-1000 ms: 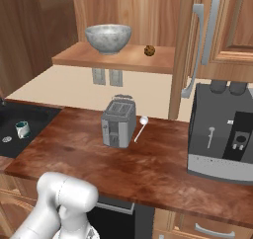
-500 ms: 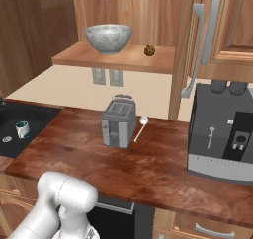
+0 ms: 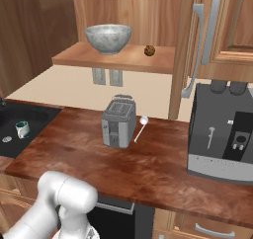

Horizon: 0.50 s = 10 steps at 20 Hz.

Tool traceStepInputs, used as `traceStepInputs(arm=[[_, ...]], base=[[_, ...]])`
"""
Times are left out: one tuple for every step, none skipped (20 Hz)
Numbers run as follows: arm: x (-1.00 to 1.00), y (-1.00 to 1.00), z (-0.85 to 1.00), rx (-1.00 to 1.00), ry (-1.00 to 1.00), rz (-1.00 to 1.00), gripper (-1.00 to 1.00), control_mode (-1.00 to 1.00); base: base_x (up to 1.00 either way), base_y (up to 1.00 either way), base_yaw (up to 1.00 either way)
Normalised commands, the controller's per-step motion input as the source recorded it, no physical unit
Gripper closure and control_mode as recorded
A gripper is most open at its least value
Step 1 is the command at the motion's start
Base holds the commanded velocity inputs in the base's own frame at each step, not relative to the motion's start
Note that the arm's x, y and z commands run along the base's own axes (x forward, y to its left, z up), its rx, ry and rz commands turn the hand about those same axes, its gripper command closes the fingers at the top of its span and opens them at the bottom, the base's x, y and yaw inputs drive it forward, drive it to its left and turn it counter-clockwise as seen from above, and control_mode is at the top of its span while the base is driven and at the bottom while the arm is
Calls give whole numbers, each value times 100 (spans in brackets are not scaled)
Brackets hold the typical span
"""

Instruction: Pick the mug and place it in the sink. Pick the bowl and place it in the open cabinet and then close the cabinet.

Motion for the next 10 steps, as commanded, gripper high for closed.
traceStepInputs(arm=[[74,30,0,0,6,0,-100,-100],[69,26,0,0,6,0,-100,-100],[68,21,0,0,6,0,-100,-100],[67,19,0,0,5,0,-100,-100],[69,22,0,0,5,0,-100,-100],[69,21,0,0,5,0,-100,-100],[65,20,0,0,2,0,-100,-100],[57,14,0,0,0,0,-100,-100],[61,1,0,0,0,0,-100,-100],[68,0,0,0,0,0,-100,-100]], base=[[0,0,0],[0,0,0],[0,0,0],[0,0,0],[0,0,0],[0,0,0],[0,0,0],[0,0,0],[0,0,0],[0,0,0]])
